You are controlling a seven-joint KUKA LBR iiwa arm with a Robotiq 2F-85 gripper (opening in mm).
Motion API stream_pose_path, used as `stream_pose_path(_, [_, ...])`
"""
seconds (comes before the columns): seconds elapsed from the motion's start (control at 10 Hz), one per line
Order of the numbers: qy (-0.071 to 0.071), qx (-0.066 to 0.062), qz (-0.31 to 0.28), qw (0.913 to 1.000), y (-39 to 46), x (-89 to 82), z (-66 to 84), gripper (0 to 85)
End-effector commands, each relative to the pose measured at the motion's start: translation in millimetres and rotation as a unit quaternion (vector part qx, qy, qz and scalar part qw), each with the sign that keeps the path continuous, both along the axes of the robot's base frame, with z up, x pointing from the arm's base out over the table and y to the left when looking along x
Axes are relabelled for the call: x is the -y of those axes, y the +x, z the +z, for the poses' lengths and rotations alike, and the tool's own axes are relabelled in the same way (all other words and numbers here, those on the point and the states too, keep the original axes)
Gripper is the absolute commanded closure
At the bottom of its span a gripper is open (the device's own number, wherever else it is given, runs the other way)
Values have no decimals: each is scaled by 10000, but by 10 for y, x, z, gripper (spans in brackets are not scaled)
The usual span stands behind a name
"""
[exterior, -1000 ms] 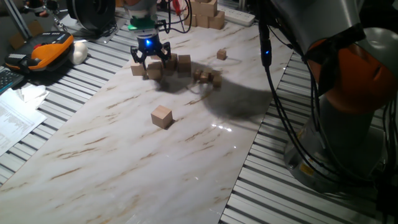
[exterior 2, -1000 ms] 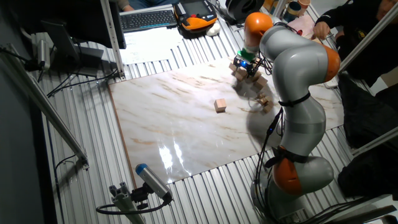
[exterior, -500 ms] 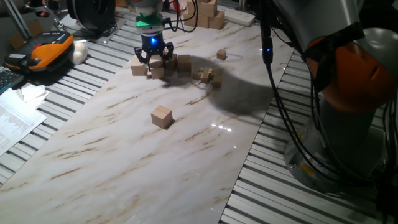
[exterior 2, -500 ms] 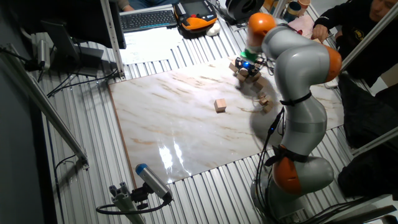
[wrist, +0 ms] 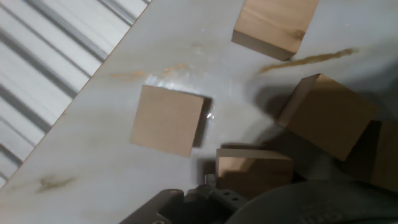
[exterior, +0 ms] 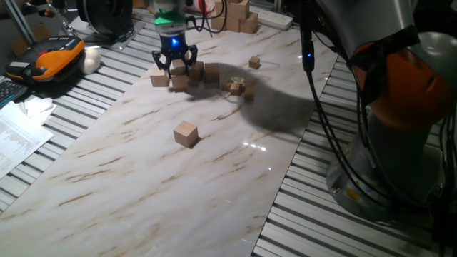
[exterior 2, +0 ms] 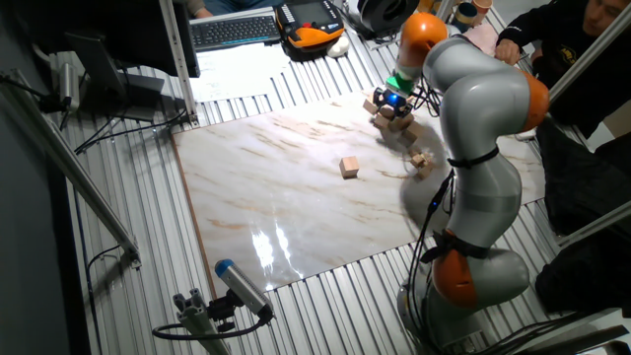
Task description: Stack the blocks into a pyramid shape
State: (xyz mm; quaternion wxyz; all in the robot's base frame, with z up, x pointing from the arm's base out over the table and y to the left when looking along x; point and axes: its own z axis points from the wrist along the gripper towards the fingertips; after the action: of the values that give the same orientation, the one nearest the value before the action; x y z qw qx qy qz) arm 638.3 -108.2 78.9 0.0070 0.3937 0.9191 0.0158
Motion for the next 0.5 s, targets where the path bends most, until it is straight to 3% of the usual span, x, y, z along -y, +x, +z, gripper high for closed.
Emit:
stream_pose_path(0.0, [-85, 47, 460, 9989, -48, -71, 55, 850])
stream_pose_path(0.3, [233, 227, 1468, 9886, -211, -309, 256, 850])
stream_pose_path(0.4, [234, 264, 1697, 9849, -251, -396, 289, 850])
